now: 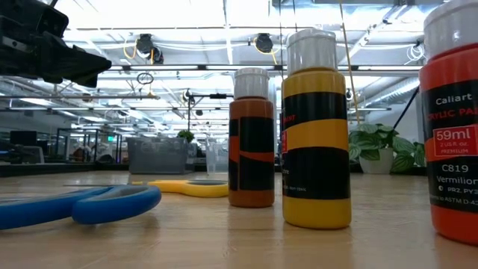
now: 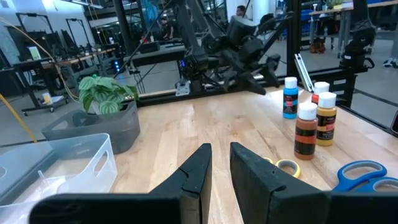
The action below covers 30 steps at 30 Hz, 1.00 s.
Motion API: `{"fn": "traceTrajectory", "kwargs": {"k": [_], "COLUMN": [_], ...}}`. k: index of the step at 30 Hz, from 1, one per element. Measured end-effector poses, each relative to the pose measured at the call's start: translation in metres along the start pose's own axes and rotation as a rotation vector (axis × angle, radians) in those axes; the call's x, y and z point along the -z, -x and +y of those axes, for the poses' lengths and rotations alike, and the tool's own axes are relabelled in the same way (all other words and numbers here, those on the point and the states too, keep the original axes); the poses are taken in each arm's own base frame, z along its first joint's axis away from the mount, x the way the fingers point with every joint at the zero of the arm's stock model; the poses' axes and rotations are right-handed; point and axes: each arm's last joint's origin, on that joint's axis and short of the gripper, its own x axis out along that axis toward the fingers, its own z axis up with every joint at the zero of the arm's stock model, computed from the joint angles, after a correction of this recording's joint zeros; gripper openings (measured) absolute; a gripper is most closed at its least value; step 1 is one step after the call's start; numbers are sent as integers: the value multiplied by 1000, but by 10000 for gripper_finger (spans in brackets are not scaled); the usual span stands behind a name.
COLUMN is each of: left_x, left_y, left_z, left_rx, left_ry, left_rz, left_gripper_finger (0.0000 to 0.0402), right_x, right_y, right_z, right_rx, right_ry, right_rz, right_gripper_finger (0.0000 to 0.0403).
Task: Pick & Place Paint Supplies
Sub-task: Put the blue paint bottle into the transparent bin
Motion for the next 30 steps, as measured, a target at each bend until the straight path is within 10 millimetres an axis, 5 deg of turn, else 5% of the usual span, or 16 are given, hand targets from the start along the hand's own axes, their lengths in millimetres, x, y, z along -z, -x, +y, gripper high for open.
{"fn": "traceTrajectory", "kwargs": {"k": [11, 30], "left_x": [0, 0], "left_y": [0, 0], "left_z": [0, 0], "left_rx": [0, 0], "left_ry": [0, 0], "left_rz": [0, 0], "left_gripper_finger": [72, 72], "right_x": [14, 17], "right_y": [-32, -64], "right_z": [5, 5], "right_rx": [28, 36], "right_ry": [16, 82], "right_rz": [86, 20], "right_gripper_finger": [298, 251]}}
